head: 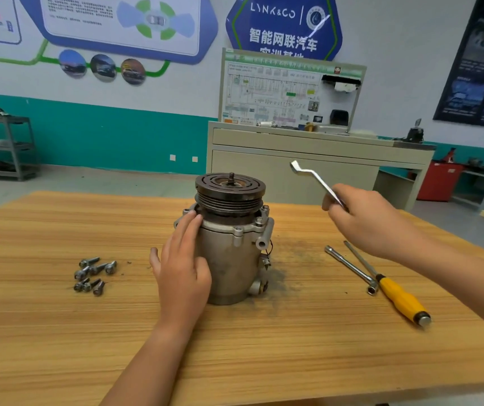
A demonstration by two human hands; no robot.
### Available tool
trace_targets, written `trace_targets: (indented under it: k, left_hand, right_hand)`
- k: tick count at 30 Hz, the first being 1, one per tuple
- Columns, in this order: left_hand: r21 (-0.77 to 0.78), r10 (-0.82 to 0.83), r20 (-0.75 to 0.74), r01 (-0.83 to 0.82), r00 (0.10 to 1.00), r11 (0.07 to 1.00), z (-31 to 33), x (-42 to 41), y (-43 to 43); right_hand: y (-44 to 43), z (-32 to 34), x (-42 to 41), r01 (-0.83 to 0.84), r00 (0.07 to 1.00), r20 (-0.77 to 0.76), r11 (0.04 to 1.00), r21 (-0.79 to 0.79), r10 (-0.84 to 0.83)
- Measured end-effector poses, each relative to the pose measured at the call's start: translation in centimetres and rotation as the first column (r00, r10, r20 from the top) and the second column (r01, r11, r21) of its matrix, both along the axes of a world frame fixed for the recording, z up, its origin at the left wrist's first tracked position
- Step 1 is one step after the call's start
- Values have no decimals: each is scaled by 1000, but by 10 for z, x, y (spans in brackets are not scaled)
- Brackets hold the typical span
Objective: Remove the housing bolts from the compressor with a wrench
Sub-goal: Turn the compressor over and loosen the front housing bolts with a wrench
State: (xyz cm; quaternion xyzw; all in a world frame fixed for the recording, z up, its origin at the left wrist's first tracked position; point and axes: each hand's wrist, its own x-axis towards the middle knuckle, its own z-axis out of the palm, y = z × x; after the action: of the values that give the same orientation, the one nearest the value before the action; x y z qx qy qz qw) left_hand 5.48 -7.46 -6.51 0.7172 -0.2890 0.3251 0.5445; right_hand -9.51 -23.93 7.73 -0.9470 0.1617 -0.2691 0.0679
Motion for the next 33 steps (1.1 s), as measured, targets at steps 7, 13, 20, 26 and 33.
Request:
trace_targets:
  k: [7,13,20,26,33]
  left_hand:
    - [-13,-55,-43,55,998,998,1,0,1]
    - [-270,-122,130,154,984,951,41,-51,-26]
    - [119,-278,370,252,886,960,39,-78,-32]
    - [-95,-394,254,428,883,899,34,-75,-16]
    - [-119,-622,-88,611,778,782,42,-71,-4]
  right_hand:
    - [37,-3,-25,-287,953,259,742,607,156]
    - [53,-8,-8,-291,953,240,778,556,185]
    - [58,-27,9,-227,974,138,745,628,181]
    - [71,-44,11,-198,969,45,664,721,241]
    - [69,-50,14,-240,961,52,731,639,270]
